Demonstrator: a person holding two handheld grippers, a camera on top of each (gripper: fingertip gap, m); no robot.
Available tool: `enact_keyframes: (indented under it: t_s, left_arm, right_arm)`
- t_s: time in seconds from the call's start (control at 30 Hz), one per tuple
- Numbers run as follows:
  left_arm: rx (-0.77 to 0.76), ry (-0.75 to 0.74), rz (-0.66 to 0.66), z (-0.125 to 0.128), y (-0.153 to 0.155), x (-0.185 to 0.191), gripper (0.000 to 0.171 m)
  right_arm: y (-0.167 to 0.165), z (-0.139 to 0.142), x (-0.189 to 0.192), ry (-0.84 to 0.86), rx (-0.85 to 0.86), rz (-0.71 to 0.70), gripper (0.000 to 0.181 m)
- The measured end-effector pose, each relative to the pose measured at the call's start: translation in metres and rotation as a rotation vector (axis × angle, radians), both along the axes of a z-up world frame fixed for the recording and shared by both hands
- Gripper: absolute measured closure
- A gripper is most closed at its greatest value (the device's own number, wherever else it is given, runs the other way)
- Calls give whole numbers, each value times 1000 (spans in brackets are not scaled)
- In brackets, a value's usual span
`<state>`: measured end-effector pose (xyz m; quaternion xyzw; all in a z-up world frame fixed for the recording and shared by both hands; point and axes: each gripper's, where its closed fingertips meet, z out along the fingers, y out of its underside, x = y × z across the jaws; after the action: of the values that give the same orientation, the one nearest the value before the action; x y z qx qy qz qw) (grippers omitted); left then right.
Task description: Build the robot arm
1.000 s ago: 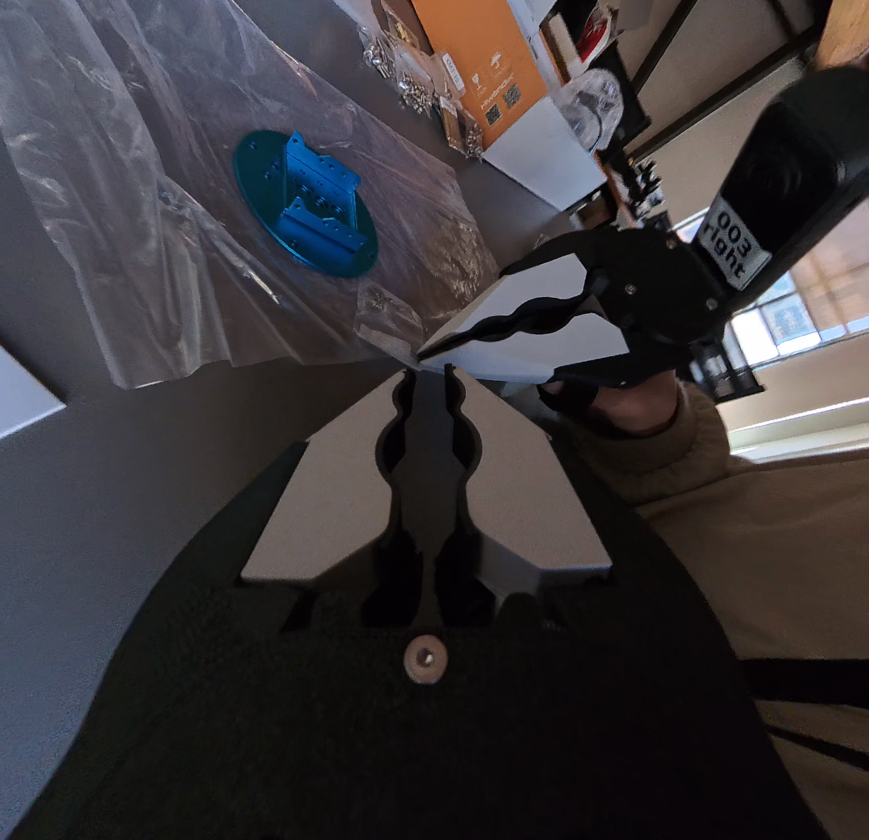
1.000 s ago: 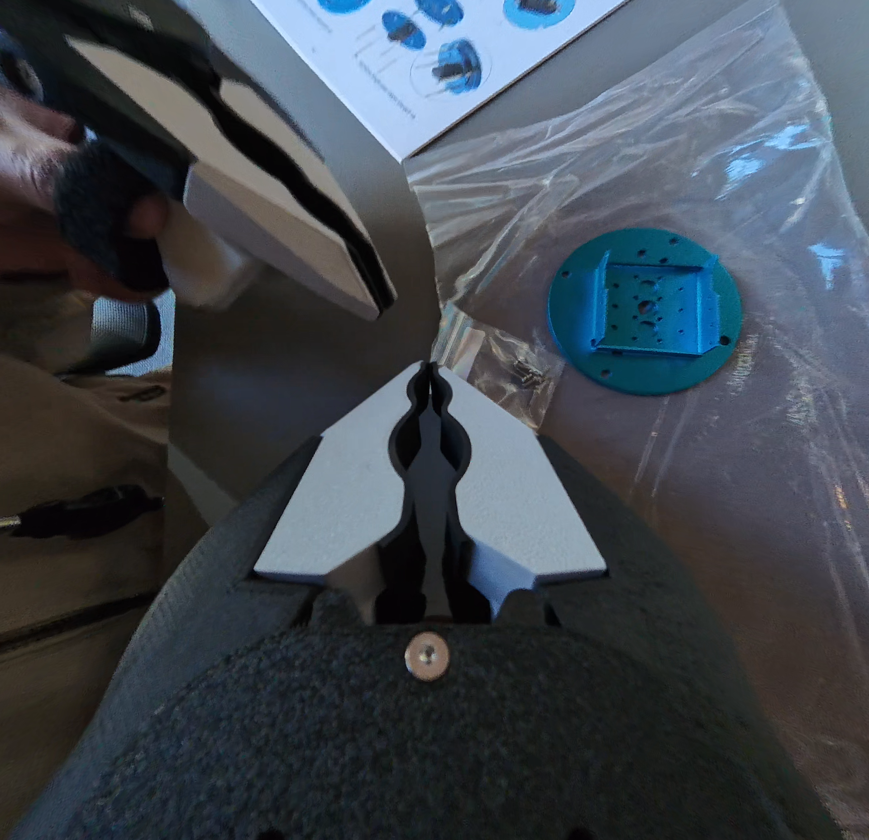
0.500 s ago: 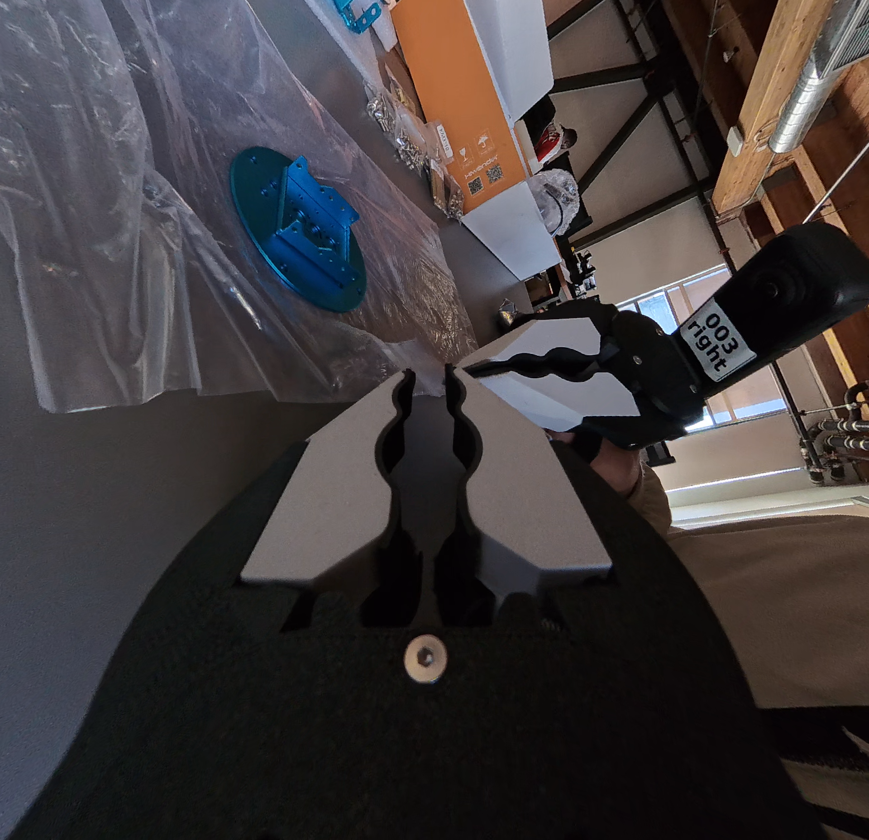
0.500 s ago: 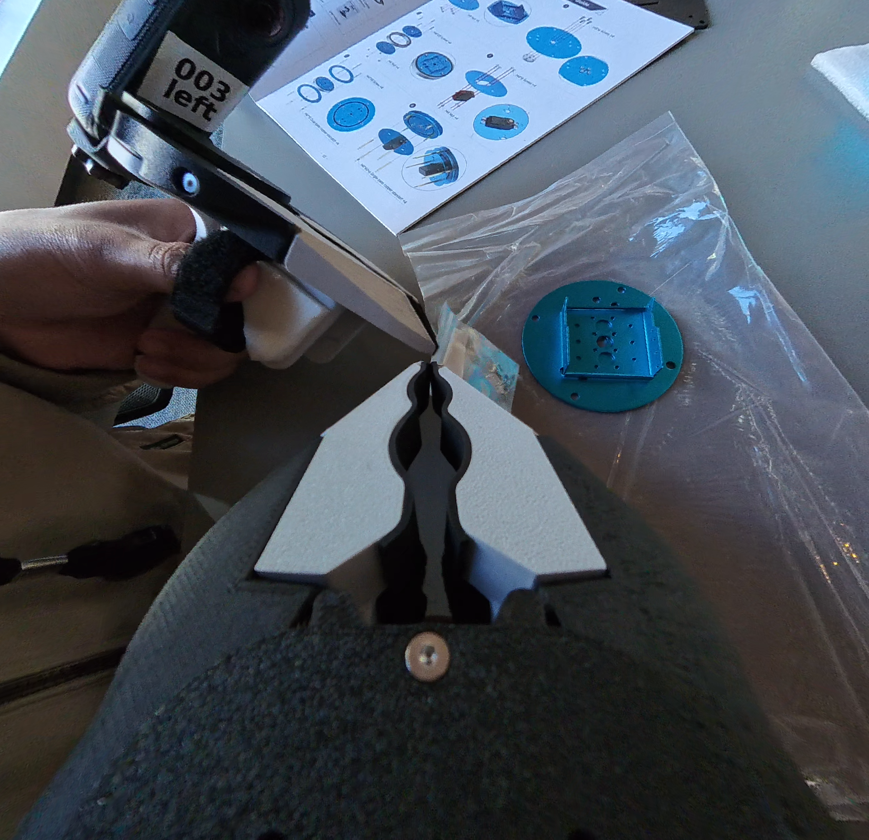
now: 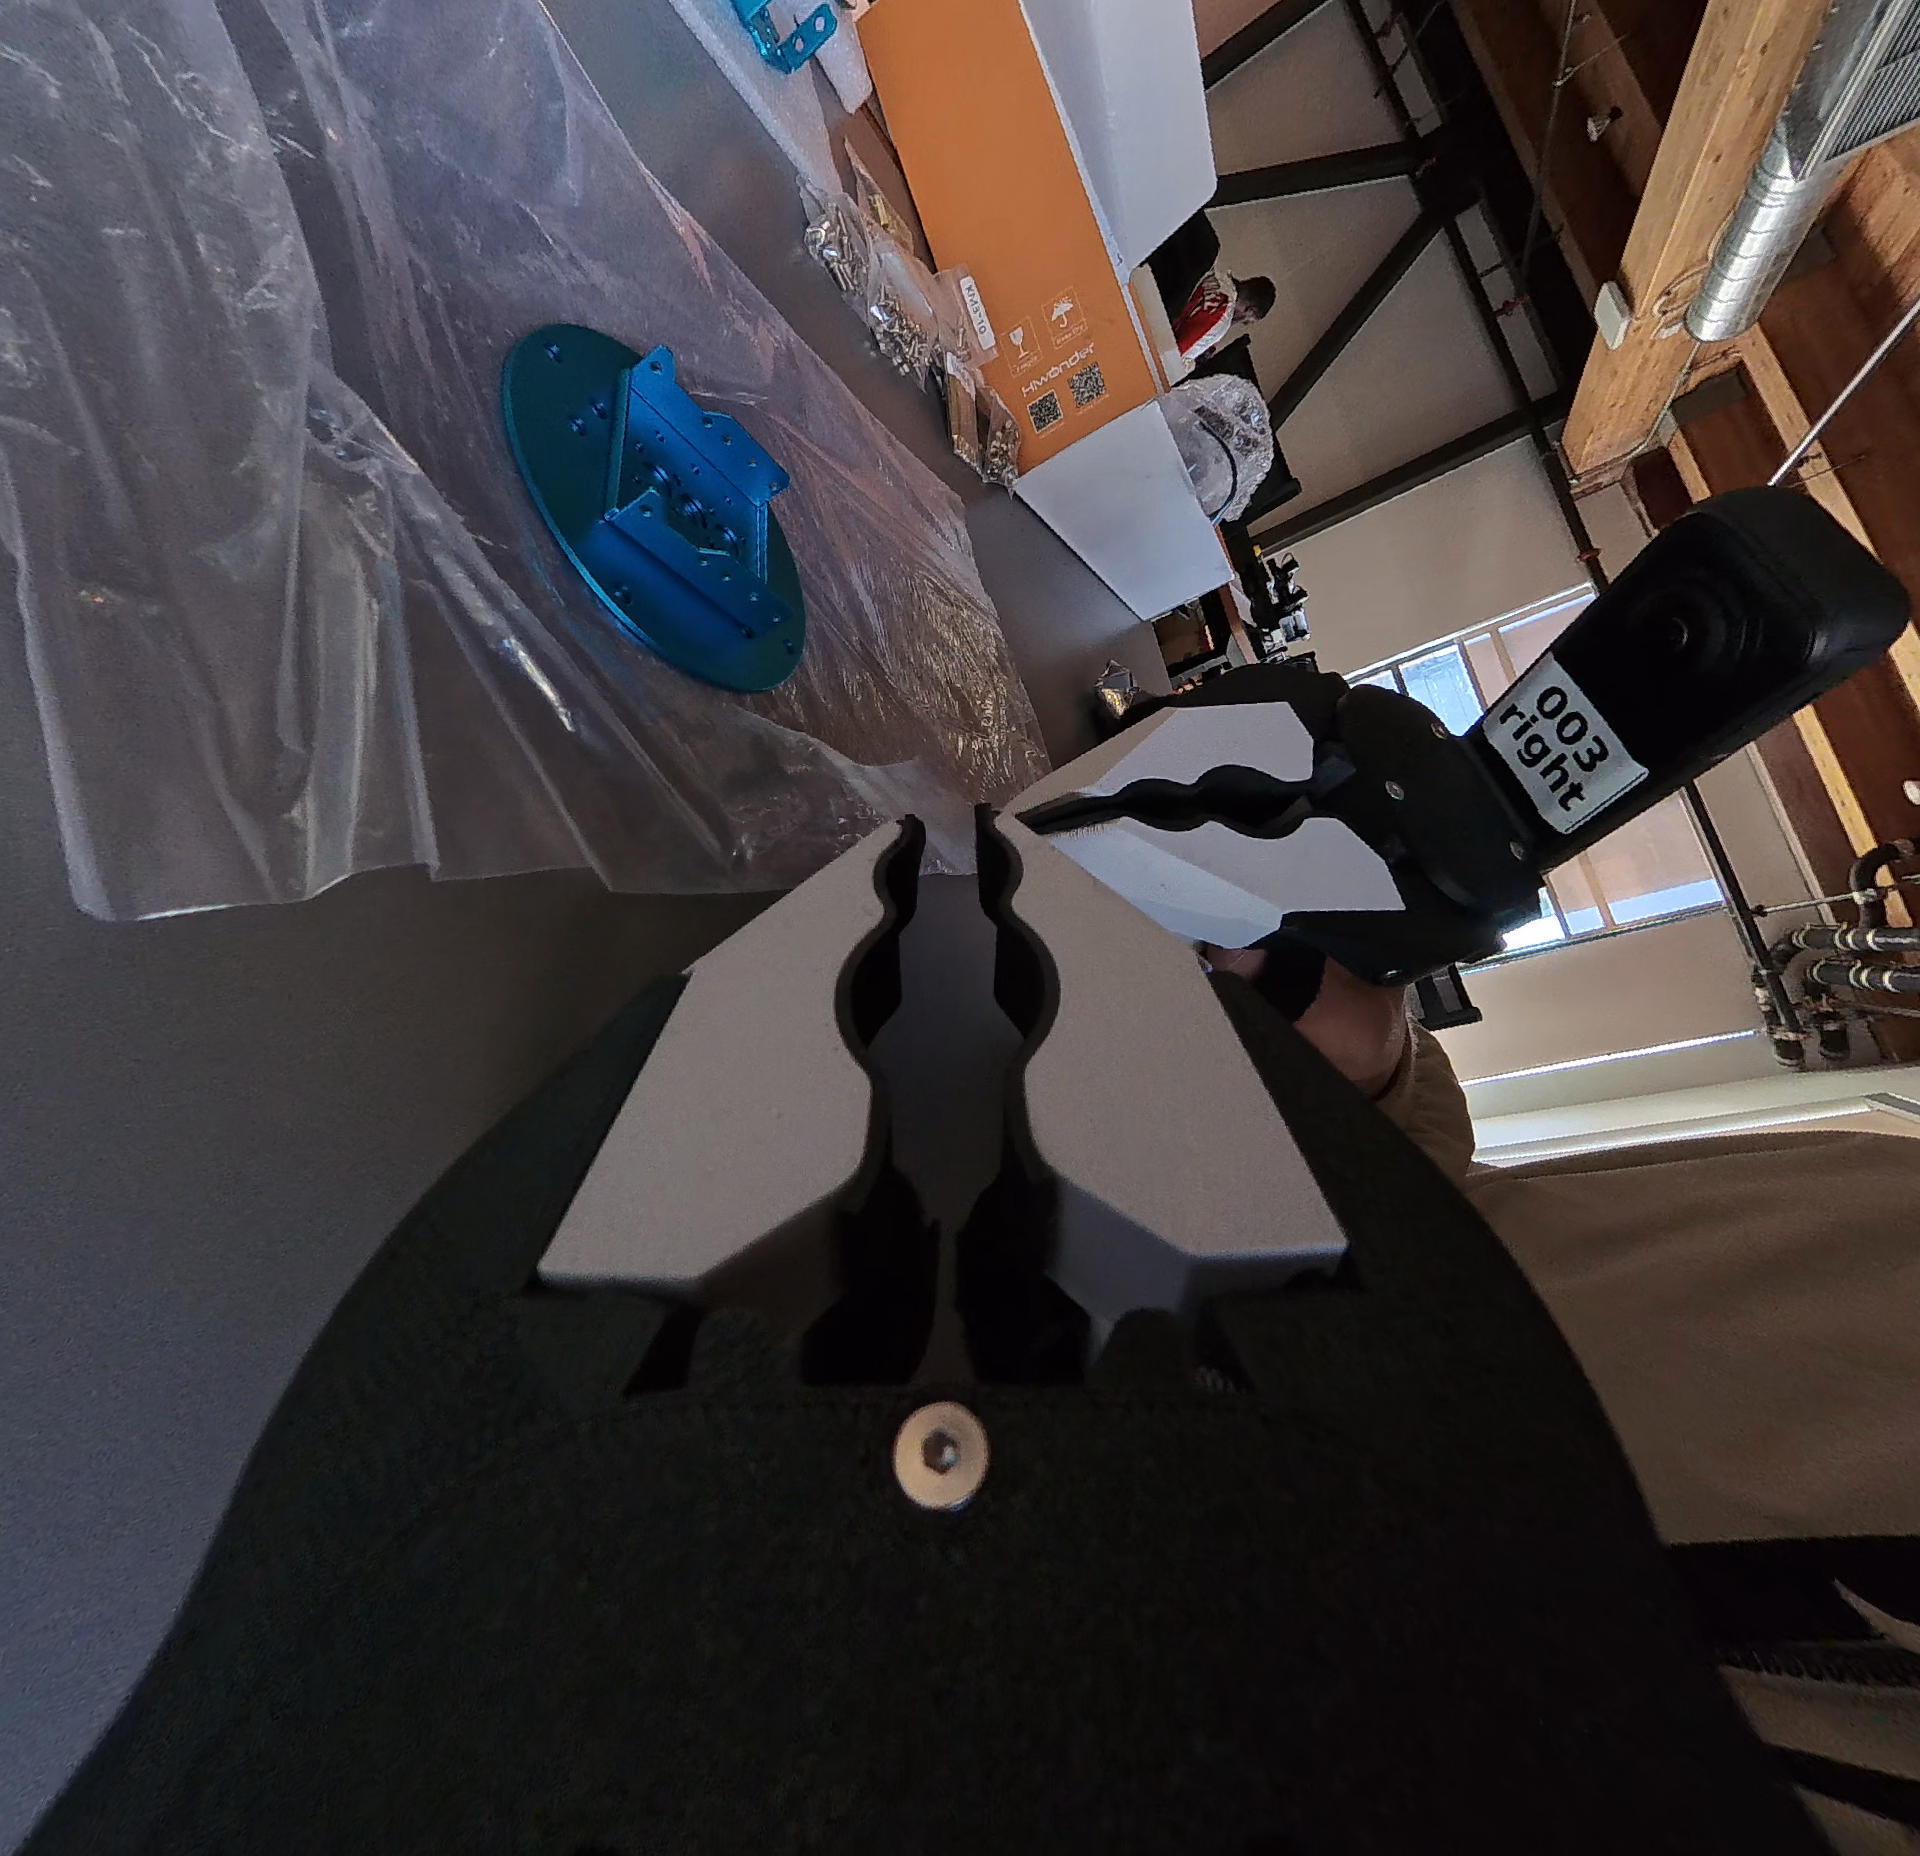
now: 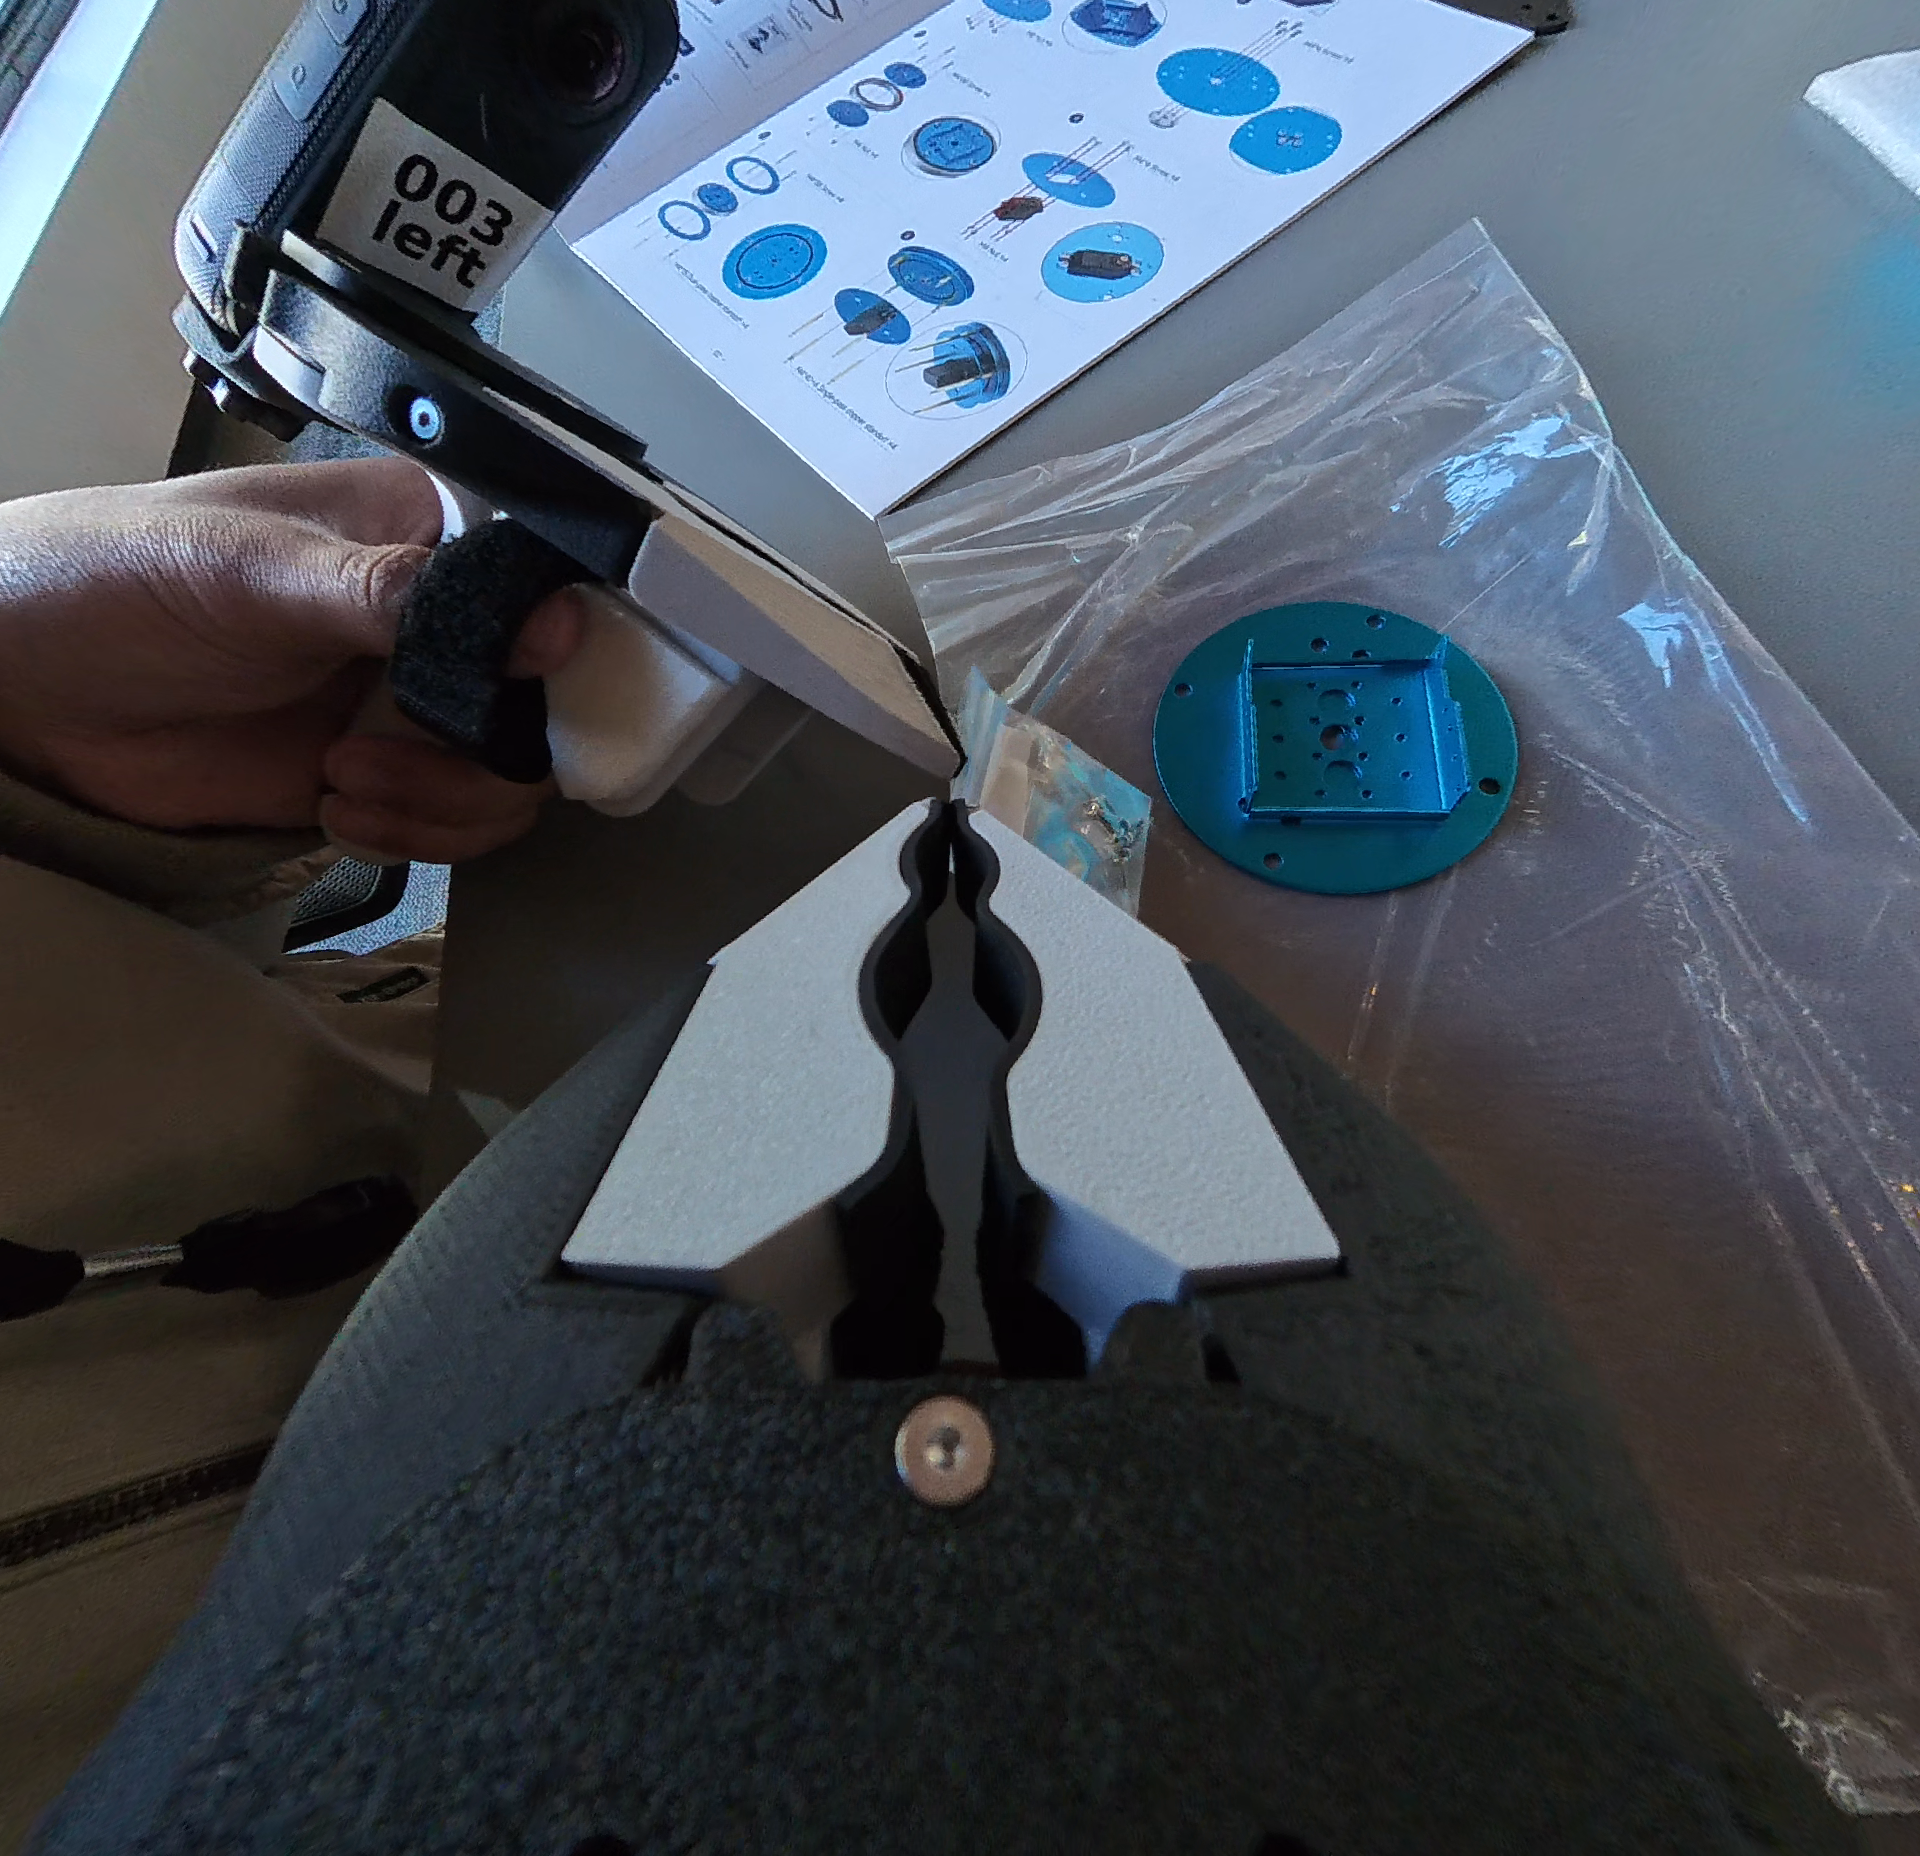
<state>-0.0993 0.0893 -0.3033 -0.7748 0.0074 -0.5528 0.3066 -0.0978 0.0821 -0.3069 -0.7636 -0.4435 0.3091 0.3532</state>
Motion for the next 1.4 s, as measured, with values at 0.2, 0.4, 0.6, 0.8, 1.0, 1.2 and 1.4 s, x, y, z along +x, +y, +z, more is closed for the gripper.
enact_keyframes:
  t_s: [0.2, 0.4, 0.6, 0.8, 1.0, 1.2, 1.4]
  left_arm:
    - [9, -2, -15, 2, -2, 2, 171]
    - [54, 14, -22, 6, -1, 3, 171]
    - [164, -56, -96, 29, -6, 6, 171]
    - [244, -111, -183, 46, -16, 16, 171]
    - [299, -145, -234, 56, -25, 23, 171]
    - [370, -155, -272, 65, -33, 25, 171]
    - [384, -143, -284, 63, -33, 25, 171]
  right_arm:
    - [-1, -1, -1, -7, 4, 2, 181]
    - [-1, 2, -1, 21, -11, 0, 181]
    - [-10, 21, 0, 182, -103, 90, 163]
    - [-12, 52, 14, 401, -262, 180, 154]
    - [-23, 52, 11, 478, -415, 250, 162]
    - [-23, 65, 16, 633, -597, 290, 172]
    - [-24, 61, 15, 671, -694, 299, 173]
